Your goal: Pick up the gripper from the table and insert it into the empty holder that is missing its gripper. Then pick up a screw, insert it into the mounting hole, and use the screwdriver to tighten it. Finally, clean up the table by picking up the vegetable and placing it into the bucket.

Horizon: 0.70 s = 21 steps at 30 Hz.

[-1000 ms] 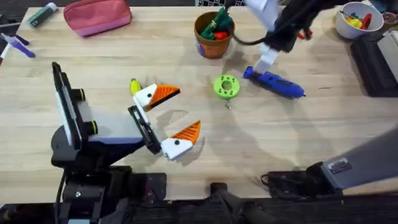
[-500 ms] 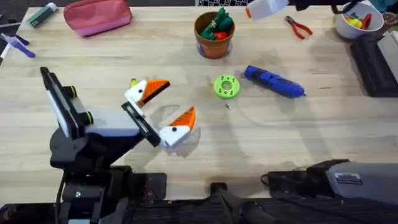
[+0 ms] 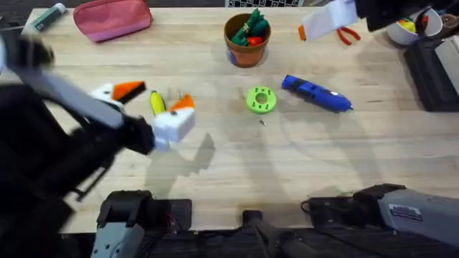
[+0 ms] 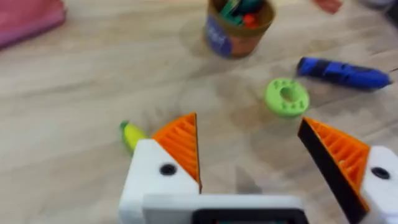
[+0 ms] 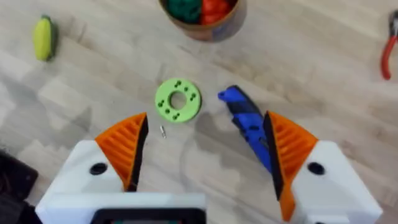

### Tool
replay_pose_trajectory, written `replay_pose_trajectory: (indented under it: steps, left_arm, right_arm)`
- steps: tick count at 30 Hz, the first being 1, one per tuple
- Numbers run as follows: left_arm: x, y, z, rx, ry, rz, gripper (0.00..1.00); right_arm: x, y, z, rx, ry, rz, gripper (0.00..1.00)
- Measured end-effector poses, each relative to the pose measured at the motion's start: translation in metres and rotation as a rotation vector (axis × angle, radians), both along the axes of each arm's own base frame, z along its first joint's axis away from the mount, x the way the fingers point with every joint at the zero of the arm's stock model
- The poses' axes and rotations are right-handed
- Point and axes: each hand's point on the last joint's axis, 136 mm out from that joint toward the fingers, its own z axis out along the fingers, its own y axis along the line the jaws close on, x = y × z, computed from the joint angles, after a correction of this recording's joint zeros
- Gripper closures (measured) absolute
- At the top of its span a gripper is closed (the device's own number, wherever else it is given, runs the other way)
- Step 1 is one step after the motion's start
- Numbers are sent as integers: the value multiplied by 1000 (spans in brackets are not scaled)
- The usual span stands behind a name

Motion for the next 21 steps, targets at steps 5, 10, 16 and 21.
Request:
replay_pose_trajectory:
  steps: [5, 10, 16, 21]
  left_arm:
    - [14, 18, 17, 70, 165, 84, 15]
    - [34, 26, 20, 100, 227, 118, 15]
    - [41, 61, -14, 122, 408, 328, 15]
    - [55, 80, -51, 130, 577, 421, 15]
  right_arm:
    - [-6, -2, -4, 2, 36, -19, 8]
    - [-7, -2, -17, 6, 64, -36, 9]
    - [-16, -4, -51, 9, 124, -65, 9]
    - [-25, -8, -63, 27, 127, -99, 9]
